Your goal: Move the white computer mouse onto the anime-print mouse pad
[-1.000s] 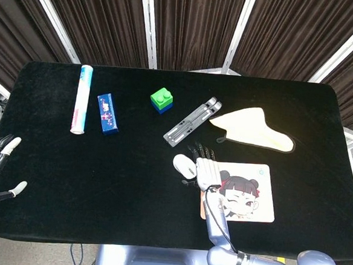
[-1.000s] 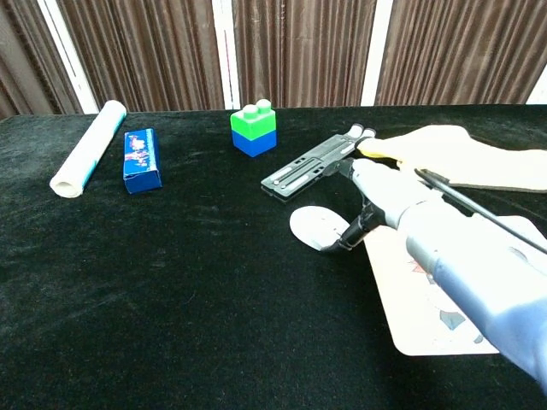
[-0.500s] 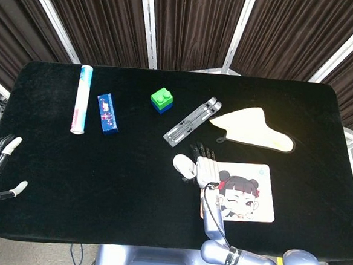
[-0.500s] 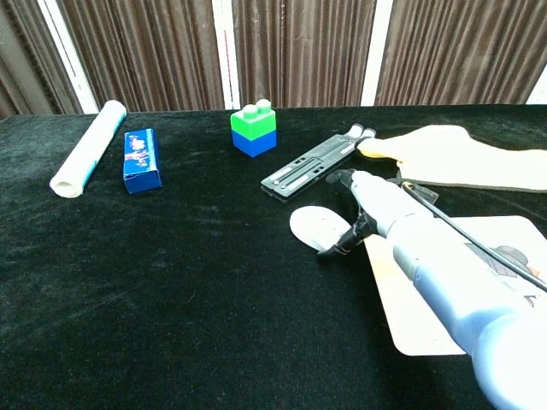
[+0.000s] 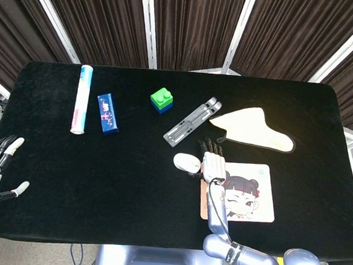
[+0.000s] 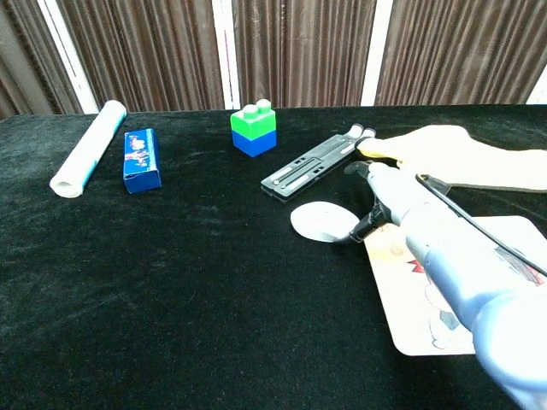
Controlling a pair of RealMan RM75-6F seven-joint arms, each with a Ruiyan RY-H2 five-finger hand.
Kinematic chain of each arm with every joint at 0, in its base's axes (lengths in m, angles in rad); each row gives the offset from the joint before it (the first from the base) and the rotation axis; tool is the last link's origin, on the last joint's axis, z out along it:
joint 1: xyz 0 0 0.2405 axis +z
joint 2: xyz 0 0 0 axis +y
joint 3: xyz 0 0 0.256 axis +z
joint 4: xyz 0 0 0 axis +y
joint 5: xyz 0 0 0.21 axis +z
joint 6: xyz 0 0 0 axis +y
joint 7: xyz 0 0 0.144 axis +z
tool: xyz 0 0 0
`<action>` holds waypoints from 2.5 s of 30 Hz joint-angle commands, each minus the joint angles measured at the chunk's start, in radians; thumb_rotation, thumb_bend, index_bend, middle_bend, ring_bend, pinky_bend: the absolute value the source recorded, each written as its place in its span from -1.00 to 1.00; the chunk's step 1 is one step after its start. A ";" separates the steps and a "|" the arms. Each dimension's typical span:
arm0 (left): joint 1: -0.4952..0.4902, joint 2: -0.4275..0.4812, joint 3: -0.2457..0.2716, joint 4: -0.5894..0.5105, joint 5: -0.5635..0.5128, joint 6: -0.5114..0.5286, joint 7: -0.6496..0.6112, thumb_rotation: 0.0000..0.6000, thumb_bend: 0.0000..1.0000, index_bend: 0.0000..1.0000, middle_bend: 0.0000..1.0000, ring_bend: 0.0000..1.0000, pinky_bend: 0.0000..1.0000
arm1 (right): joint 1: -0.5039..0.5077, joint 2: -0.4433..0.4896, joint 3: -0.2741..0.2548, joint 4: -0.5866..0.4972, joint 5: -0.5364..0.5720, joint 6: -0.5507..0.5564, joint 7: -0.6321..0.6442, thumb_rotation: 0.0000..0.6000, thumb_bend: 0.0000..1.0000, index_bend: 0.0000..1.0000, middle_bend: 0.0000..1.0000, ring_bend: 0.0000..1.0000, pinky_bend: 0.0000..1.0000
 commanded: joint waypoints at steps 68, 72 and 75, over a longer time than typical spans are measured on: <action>0.003 -0.004 -0.024 -0.007 -0.004 -0.031 -0.008 1.00 -0.53 -1.00 -1.00 -1.00 -1.00 | 0.000 0.164 -0.073 -0.118 -0.111 -0.036 -0.022 1.00 -0.44 0.12 -0.63 -1.00 -1.00; 0.003 -0.004 -0.023 -0.008 -0.002 -0.034 -0.003 1.00 -0.53 -1.00 -1.00 -1.00 -1.00 | -0.030 0.239 -0.097 -0.196 -0.108 -0.057 -0.018 1.00 -0.44 0.13 -0.63 -1.00 -1.00; 0.003 -0.005 -0.022 -0.008 0.000 -0.034 -0.001 1.00 -0.53 -1.00 -1.00 -1.00 -1.00 | -0.047 0.322 -0.119 -0.264 -0.099 -0.110 -0.003 1.00 -0.44 0.13 -0.63 -1.00 -1.00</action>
